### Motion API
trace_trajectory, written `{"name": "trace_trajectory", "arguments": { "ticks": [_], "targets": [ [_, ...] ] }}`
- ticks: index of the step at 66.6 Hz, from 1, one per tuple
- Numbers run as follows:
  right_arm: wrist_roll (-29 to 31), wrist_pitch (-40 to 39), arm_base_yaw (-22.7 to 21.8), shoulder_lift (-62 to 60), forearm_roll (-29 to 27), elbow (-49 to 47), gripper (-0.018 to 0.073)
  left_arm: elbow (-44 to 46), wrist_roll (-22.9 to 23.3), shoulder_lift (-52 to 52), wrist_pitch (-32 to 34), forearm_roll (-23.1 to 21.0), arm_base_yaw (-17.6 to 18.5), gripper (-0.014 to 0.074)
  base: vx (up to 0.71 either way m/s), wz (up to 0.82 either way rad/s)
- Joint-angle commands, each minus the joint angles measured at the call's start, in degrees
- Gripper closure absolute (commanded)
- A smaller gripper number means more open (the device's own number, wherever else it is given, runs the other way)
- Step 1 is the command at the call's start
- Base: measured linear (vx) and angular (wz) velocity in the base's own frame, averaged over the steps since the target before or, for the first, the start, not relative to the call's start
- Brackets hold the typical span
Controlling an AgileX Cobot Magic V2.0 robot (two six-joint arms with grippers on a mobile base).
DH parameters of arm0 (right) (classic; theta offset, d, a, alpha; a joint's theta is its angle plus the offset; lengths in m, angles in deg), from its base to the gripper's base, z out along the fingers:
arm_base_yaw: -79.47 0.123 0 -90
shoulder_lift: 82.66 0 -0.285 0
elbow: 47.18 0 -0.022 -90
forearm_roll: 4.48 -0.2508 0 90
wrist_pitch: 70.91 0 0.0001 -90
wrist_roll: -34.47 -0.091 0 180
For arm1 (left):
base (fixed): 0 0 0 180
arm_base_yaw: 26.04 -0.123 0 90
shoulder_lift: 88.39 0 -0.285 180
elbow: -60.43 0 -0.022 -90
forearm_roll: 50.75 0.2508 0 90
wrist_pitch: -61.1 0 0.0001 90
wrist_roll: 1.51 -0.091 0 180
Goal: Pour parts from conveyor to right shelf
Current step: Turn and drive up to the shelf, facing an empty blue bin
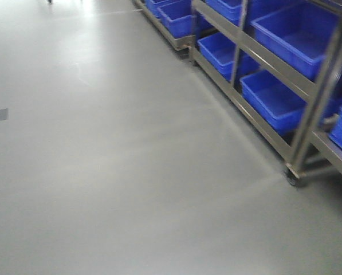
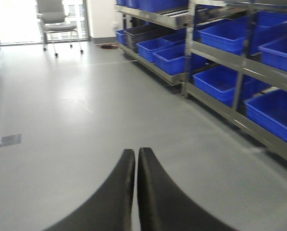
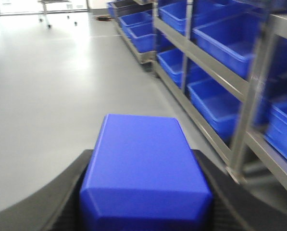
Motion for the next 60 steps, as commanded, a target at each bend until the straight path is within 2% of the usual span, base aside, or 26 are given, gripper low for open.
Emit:
{"name": "trace_trajectory", "arguments": {
  "ticks": [1, 32, 60],
  "targets": [
    [0.34, -4.4, -0.06, 0.5, 0.02, -1.53, 0.0564, 1.1, 0.49, -0.6, 4.53, -0.45, 0.3, 0.0603, 0.74, 0.42],
    [0.34, -4.4, -0.06, 0.5, 0.02, -1.53, 0.0564, 1.1, 0.49, -0.6, 4.53, -0.45, 0.3, 0.0603, 0.75, 0.35],
    [0.34, -4.4, -0.06, 0.5, 0.02, -1.53, 0.0564, 1.1, 0.49, -0.6, 4.53, -0.45, 0.3, 0.0603, 0.73, 0.15]
  ]
}}
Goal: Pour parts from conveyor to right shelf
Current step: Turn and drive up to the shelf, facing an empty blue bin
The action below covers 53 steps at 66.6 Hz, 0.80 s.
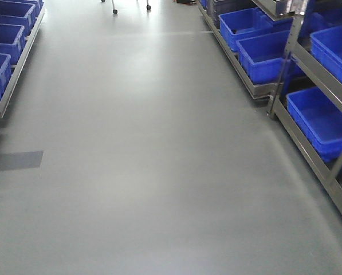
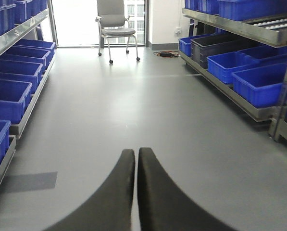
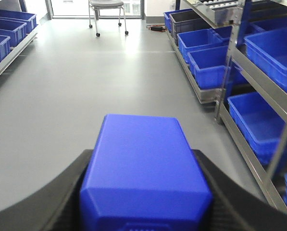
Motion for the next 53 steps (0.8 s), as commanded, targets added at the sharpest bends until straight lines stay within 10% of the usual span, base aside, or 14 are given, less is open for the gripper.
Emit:
{"name": "trace_trajectory", "arguments": {
  "ticks": [1, 53],
  "targets": [
    [0.34, -4.4, -0.06, 0.5, 0.02, -1.53, 0.0564, 1.1, 0.49, -0.6, 4.53, -0.45, 0.3, 0.0603, 0.69, 0.08],
    [0.34, -4.4, -0.06, 0.5, 0.02, -1.53, 0.0564, 1.1, 0.49, -0.6, 4.58, -0.45, 0.3, 0.0603, 0.63, 0.05]
  ]
}}
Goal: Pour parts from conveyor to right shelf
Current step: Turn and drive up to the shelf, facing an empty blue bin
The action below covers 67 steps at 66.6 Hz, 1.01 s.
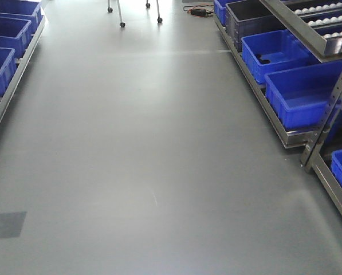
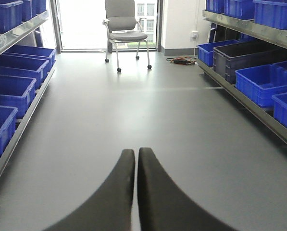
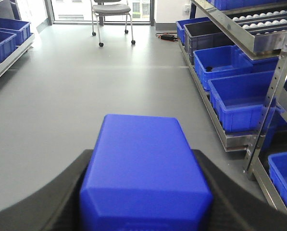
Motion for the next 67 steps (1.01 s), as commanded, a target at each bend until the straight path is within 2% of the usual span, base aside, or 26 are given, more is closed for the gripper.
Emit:
{"name": "trace_trajectory", "arguments": {
  "ticks": [1, 20, 33, 47, 67],
  "targets": [
    [0.34, -4.4, -0.06, 0.5, 0.02, -1.53, 0.0564, 1.1, 0.49, -0.6, 4.58, -0.45, 0.3, 0.0603, 0.52, -0.03],
    [0.34, -4.4, -0.06, 0.5, 0.02, -1.53, 0.0564, 1.1, 0.49, -0.6, 4.58, -0.45, 0.3, 0.0603, 0.44, 0.04],
    [0.34, -4.4, -0.06, 0.5, 0.02, -1.53, 0.0564, 1.1, 0.49, -0.6, 4.58, -0.45, 0.3, 0.0603, 0.34, 0.37],
    [0.34, -4.4, -0.06, 0.5, 0.02, -1.53, 0.0564, 1.1, 0.49, -0.6, 4.58, -0.45, 0.3, 0.0603, 0.27, 0.73],
    [0.34, -4.4, -0.06, 0.5, 0.02, -1.53, 0.0564, 1.1, 0.49, -0.6, 4.58, -0.45, 0.3, 0.0603, 0.23, 1.05]
  ]
}}
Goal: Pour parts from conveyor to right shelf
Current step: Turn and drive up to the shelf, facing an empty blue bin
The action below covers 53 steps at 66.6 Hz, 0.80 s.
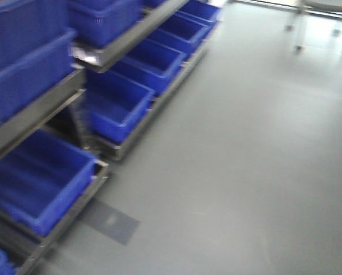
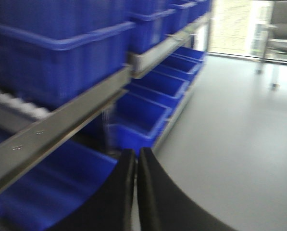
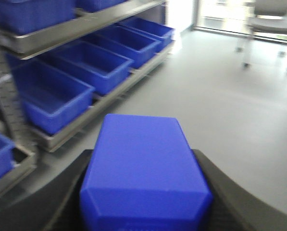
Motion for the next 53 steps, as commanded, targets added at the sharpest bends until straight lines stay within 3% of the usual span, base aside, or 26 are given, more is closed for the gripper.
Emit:
{"name": "trace_trajectory", "arguments": {
  "ticks": [1, 26, 53],
  "targets": [
    [0.34, -4.4, -0.06, 0.5, 0.02, -1.53, 0.0564, 1.1, 0.49, -0.6, 4.58, -0.45, 0.3, 0.0603, 0.23, 1.08],
    [0.34, -4.4, -0.06, 0.5, 0.02, -1.53, 0.0564, 1.1, 0.49, -0.6, 4.58, -0.45, 0.3, 0.0603, 0.24, 0.92],
    [0.34, -4.4, -0.06, 0.5, 0.02, -1.53, 0.0564, 1.1, 0.49, -0.6, 4.52, -0.45, 0.37, 0.0603, 0.2, 0.71]
  ]
}}
